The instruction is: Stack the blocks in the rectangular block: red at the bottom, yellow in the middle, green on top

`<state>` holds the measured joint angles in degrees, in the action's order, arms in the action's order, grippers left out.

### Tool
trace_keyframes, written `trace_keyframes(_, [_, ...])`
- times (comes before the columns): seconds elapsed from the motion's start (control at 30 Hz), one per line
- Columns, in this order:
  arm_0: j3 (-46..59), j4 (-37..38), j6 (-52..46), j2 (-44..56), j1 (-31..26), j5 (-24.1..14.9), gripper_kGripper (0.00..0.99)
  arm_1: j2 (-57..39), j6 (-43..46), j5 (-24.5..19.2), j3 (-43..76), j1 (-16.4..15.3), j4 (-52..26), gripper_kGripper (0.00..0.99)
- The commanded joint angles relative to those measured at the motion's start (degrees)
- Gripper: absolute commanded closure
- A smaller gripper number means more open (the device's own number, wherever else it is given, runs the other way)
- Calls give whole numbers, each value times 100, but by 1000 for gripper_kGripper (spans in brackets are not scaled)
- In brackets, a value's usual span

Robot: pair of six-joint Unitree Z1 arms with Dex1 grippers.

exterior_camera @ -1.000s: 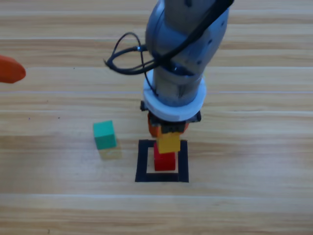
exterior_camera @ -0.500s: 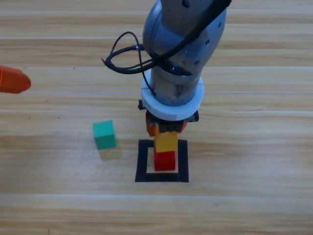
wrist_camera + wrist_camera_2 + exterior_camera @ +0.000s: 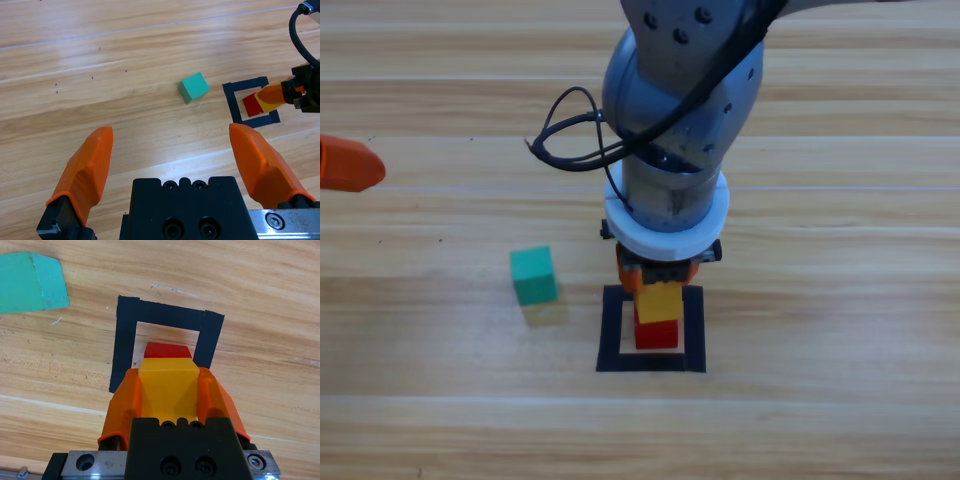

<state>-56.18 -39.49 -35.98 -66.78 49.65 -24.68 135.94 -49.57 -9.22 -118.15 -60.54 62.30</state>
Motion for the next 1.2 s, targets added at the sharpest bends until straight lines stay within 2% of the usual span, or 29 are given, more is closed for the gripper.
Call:
trace_keyframes(0.03, [160, 99, -50, -55, -96, 68, 1, 328, -44, -89, -32, -177, 45, 924])
trace_keyframes(0.1, [160, 108, -50, -64, -96, 68, 1, 337, -36, -98, -41, -186, 45, 883])
trace_keyframes(0.13, [160, 108, -50, -64, -96, 68, 1, 345, -36, -98, -76, -177, 45, 766])
trace_keyframes(0.2, [160, 117, -50, -64, -96, 68, 1, 363, -36, -107, -85, -177, 45, 623])
trace_keyframes(0.23, [160, 117, -50, -72, -96, 77, 1, 380, -36, -107, -94, -177, 45, 381])
trace_keyframes(0.27, [160, 117, -50, -90, -96, 77, 1, 389, -18, -107, -120, -177, 45, 91])
trace_keyframes(0.3, [160, 117, -50, -99, -96, 77, 1, 380, -9, -107, -138, -177, 45, 1])
trace_keyframes(0.43, [160, 126, -50, -108, -96, 77, 1, 257, 43, -124, -208, -186, 45, 0])
trace_keyframes(0.57, [160, 135, -50, -125, -96, 77, 1, -200, 43, -335, -173, -186, 45, 0])
trace_keyframes(0.8, [98, 460, -208, -187, -96, 244, 0, -1966, 175, -1021, 495, -213, -34, 0])
trace_keyframes(0.87, [-69, 469, -401, -363, -175, 332, 0, -2757, 263, -1170, 1339, -213, -491, 0])
trace_keyframes(0.97, [-403, 460, -656, -907, -614, 842, 0, -4392, 799, -1082, 3659, -177, -2380, 0])
trace_keyframes(1.03, [-772, 346, -815, -1575, -931, 1228, 0, -5684, 1458, -766, 5338, -19, -3743, 0])
trace_keyframes(1.1, [-1677, -252, -1043, -2841, -1151, 1431, 16, -6159, 1907, -696, 5848, 60, -3752, 0])
trace_keyframes(1.2, [-2600, -903, -1193, -3931, -1274, 1474, 16, -5983, 2188, -511, 6032, 104, -3760, 0])
